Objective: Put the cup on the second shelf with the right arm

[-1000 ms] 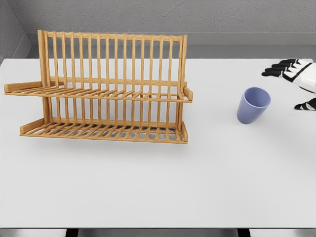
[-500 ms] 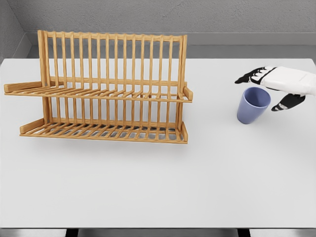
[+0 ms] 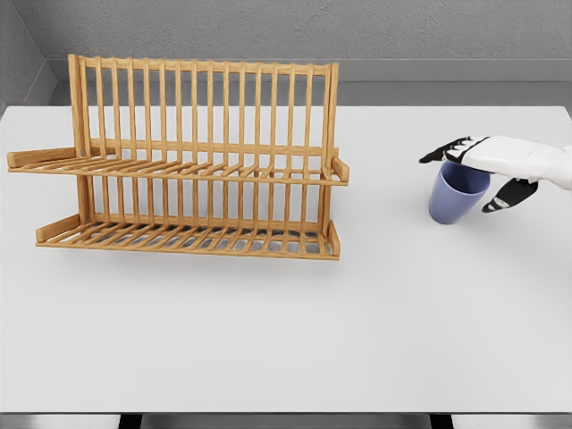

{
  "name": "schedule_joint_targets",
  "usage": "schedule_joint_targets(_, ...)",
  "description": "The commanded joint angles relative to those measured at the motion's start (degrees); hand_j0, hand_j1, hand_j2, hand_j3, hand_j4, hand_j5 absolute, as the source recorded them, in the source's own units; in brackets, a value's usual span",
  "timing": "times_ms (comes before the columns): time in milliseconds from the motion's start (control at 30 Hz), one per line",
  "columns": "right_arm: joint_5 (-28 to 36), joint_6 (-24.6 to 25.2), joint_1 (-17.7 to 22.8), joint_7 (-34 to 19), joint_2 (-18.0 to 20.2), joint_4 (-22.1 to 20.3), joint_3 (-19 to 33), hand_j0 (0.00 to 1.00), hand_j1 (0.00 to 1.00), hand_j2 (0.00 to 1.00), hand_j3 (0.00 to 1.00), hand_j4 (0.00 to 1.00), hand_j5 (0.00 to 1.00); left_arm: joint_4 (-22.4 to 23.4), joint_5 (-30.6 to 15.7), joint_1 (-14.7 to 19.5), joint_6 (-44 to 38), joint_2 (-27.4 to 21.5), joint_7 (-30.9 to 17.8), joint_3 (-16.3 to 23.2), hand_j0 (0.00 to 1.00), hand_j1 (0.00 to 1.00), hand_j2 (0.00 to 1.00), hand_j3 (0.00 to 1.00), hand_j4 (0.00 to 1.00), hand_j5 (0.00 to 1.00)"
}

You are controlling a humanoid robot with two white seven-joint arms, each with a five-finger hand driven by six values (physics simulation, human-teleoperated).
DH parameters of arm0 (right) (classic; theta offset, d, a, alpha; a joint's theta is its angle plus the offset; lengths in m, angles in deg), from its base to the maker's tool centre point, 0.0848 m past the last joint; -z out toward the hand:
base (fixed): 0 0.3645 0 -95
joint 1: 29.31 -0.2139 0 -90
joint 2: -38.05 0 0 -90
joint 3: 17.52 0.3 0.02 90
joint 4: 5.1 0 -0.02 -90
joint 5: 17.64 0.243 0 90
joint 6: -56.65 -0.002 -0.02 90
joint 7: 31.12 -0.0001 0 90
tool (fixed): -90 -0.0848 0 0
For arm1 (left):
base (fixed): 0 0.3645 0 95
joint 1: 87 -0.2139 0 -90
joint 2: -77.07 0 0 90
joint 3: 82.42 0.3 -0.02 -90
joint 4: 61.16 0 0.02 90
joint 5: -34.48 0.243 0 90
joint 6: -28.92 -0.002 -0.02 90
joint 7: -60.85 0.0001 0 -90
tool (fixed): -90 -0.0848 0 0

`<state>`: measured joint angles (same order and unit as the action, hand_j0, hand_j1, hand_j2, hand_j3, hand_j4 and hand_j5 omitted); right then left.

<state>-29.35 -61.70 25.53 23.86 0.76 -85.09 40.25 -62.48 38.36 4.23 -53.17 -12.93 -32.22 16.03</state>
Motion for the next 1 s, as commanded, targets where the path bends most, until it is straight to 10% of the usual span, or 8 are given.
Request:
schedule_joint_targets(0,0.28,0.14,0.0,0.02,-0.77,1.5,-0.03,1.0,1.0,1.0,1.0,1.0,1.0,0.0,-0.01,0.0,0.0,0.0,-0.01,-0.01,1.0,1.0,1.0,1.0,1.0,1.0)
schedule_joint_targets(467,0.19,0.14,-0.79,0.02,-2.0,4.05,-1.26,0.99,0.99,0.99,0.99,0.99,0.99,0.0,-0.01,0.0,0.0,0.0,-0.01,-0.01,1.0,1.0,1.0,1.0,1.0,1.0)
schedule_joint_targets(533,0.19,0.05,-0.79,0.02,-2.0,4.05,-1.26,0.67,0.67,0.67,0.67,0.67,0.67,0.0,-0.01,0.0,0.0,0.0,-0.01,-0.01,1.0,1.0,1.0,1.0,1.0,1.0)
schedule_joint_targets(967,0.19,-0.04,-0.97,0.02,-1.56,3.61,-1.17,0.67,0.67,0.67,0.67,0.67,0.67,0.0,-0.01,0.0,0.0,0.0,-0.01,-0.01,1.0,1.0,1.0,1.0,1.0,1.0)
